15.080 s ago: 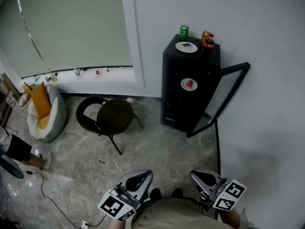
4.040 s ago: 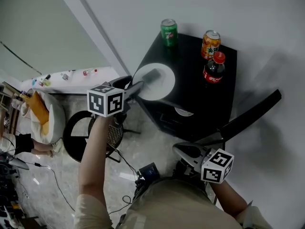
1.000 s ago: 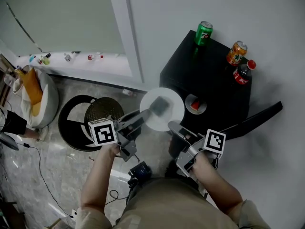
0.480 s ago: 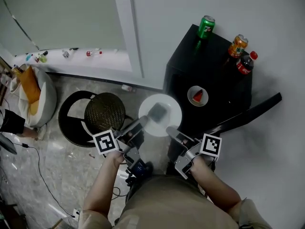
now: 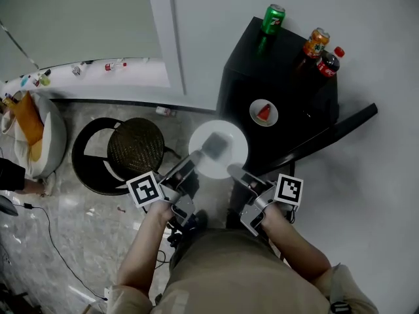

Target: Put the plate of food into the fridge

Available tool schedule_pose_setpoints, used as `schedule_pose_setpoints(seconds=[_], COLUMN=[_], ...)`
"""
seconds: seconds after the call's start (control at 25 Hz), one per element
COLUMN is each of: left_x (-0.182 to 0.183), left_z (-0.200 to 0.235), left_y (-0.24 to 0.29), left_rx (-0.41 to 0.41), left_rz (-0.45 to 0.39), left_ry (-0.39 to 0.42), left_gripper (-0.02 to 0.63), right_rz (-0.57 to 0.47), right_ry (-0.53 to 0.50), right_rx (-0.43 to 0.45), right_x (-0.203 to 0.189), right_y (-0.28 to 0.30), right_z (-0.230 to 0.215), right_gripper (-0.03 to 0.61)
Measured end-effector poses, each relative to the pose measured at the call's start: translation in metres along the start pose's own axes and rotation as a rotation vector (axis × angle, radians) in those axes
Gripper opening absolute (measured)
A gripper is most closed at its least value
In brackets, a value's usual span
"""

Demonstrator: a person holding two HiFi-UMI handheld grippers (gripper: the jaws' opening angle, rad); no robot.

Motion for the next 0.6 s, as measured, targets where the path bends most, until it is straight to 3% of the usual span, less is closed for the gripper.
schedule_pose_setpoints(seconds=[0.6], left_x=[-0.043], left_z=[-0.004], left_y=[0.011], left_rx=[-0.085], left_rz=[0.102], left_ry=[-0.088], left_gripper=[0.025], right_rz=[-0.175], right_ry=[-0.029], right_rx=[-0.002], right_x=[-0.013], right_y=[-0.048], right_z=[-0.015], right_gripper=[0.026])
Point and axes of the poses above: the fingertips, and each gripper's own axes: y forward along the fingers, z to its left, x out of its top, the point moved 2 cm from there along -y, backward along the fingers, and after that the axes turned 8 degrees about -x, right-handed, at the moved point
